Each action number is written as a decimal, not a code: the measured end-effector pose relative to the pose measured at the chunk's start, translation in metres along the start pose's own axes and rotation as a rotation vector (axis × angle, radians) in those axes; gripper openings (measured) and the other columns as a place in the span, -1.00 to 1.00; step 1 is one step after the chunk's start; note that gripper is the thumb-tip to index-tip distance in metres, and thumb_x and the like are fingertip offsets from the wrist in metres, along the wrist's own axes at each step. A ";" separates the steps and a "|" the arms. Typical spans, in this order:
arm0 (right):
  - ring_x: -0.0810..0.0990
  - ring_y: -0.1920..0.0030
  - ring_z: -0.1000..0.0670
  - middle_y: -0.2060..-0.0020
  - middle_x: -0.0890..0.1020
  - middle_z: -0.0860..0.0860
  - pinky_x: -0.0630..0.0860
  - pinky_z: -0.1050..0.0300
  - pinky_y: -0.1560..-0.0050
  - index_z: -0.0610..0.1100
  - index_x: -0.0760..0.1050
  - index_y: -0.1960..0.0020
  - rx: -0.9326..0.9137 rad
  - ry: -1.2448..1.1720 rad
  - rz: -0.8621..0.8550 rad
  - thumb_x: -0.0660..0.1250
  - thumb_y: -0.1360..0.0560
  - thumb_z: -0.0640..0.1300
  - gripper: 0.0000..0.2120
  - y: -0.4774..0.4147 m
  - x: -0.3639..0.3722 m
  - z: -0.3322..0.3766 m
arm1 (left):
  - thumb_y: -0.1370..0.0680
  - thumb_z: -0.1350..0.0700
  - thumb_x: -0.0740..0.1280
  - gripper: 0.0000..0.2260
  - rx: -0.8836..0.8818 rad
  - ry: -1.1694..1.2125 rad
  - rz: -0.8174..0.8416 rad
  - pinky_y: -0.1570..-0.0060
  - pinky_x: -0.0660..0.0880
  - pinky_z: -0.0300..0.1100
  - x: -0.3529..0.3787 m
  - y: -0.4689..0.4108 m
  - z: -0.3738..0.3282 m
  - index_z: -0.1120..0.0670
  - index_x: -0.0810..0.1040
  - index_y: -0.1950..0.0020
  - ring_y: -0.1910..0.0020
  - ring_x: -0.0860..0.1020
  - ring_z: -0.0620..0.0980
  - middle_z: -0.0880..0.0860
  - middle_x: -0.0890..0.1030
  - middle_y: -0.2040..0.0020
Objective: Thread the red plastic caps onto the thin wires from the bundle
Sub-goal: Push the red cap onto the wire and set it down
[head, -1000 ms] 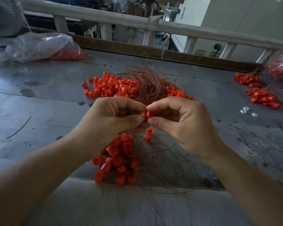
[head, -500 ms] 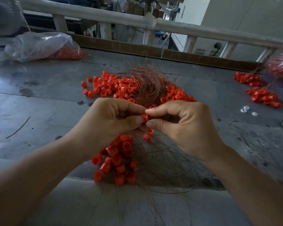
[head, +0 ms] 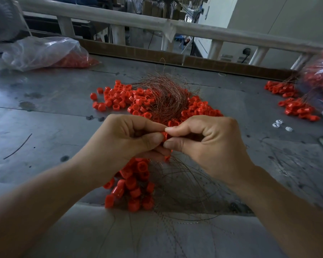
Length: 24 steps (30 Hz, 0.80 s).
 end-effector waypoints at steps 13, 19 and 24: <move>0.61 0.21 0.16 0.27 0.58 0.13 0.52 0.38 0.22 -0.10 0.55 0.09 -0.087 -0.023 -0.012 0.46 -0.25 -0.16 -0.75 -0.002 -0.002 0.000 | -0.20 0.05 0.39 -0.77 -0.024 0.033 0.041 0.32 0.56 -0.31 0.000 0.002 -0.002 -0.01 0.69 0.18 0.31 0.66 -0.03 0.09 0.68 0.30; 0.61 0.22 0.15 0.28 0.58 0.12 0.53 0.38 0.23 -0.12 0.57 0.11 -0.101 -0.033 -0.007 0.47 -0.24 -0.16 -0.77 0.000 -0.002 0.000 | -0.24 0.12 0.38 -0.82 -0.033 0.032 0.067 0.33 0.56 -0.30 -0.002 0.003 -0.003 -0.02 0.70 0.22 0.32 0.66 -0.02 0.09 0.68 0.31; 0.61 0.22 0.13 0.26 0.59 0.07 0.55 0.32 0.21 -0.26 0.62 0.14 -0.126 -0.005 0.011 0.46 -0.26 -0.20 -0.80 -0.001 -0.001 0.000 | -0.21 0.07 0.41 -0.82 -0.037 0.040 0.081 0.33 0.56 -0.30 -0.003 0.002 -0.003 -0.03 0.70 0.22 0.31 0.66 -0.01 0.09 0.68 0.31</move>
Point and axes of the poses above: each hand's wrist, its own y-axis away from the middle knuckle, its own x-axis out of the palm, z = x × y, the point moved 3 cm from there along -y, towards the middle knuckle
